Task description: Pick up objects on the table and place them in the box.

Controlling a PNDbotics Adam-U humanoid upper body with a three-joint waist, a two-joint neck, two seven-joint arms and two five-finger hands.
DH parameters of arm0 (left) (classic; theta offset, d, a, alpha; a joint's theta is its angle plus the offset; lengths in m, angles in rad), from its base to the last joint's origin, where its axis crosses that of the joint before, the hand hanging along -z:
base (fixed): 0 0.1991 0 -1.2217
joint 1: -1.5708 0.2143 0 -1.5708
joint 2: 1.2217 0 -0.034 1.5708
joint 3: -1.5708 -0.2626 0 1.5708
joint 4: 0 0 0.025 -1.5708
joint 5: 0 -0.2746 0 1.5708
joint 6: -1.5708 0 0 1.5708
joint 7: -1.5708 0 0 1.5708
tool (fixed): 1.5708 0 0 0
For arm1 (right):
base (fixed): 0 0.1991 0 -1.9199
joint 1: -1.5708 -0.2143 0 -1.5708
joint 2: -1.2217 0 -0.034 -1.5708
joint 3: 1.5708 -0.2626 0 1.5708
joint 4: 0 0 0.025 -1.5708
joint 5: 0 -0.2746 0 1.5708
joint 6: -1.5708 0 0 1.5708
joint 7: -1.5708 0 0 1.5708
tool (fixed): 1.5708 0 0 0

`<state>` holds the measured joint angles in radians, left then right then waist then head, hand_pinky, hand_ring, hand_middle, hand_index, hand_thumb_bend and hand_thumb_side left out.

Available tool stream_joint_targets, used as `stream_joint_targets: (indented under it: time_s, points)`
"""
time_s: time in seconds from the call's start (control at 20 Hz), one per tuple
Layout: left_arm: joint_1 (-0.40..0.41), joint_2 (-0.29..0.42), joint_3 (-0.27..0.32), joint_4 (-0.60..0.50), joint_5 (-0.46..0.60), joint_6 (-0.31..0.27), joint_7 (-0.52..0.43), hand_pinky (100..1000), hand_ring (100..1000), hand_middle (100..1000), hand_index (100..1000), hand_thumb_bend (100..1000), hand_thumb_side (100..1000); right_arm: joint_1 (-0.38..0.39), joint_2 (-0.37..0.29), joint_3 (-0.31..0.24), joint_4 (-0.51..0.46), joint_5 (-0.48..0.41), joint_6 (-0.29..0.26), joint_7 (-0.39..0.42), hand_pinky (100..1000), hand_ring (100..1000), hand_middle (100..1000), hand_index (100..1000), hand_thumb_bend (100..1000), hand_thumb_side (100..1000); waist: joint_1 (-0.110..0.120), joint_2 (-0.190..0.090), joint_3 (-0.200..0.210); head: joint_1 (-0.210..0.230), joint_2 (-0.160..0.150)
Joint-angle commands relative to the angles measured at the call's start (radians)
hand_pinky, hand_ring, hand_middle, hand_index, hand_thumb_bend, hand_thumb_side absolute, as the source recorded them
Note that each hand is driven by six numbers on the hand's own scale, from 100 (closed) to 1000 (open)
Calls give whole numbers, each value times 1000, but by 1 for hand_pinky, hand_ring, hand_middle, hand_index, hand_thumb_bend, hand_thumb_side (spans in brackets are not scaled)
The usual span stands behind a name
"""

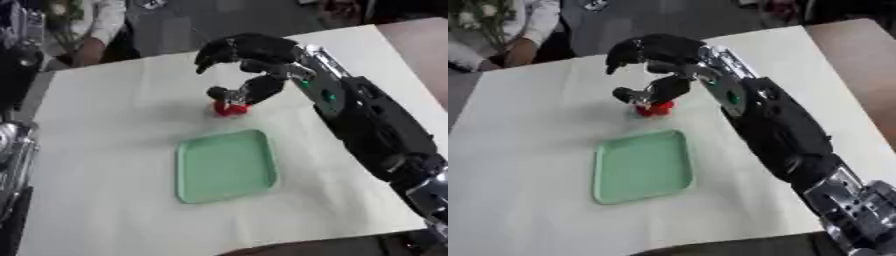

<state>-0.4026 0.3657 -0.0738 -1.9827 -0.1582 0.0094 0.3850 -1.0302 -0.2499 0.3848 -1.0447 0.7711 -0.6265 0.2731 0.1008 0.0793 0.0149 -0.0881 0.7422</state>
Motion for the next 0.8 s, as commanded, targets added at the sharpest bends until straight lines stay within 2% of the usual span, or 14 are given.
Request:
stream_joint_targets:
  time_s: [0.05,0.35,0.55,0.8]
  points:
    - [-23,6,3,-17,4,-7,-2,359,529,621,740,528,684,-12,12,-13,-3,37,20,-34,743,755,814,829,293,947,2,-8,5,-9,-23]
    - [-29,1,2,-17,6,-9,-4,358,528,620,740,529,683,-14,18,-23,30,105,44,-121,737,751,820,833,303,930,3,-3,12,-20,-36]
    - [-32,-1,1,-17,7,-9,-5,358,528,620,740,529,683,-31,4,-47,70,144,48,-152,713,748,829,841,311,919,2,0,14,-34,-46]
    - [-32,-1,0,-17,7,-9,-5,357,528,619,740,529,684,-50,-13,-83,132,217,56,-181,725,752,831,844,317,923,2,1,14,-34,-49]
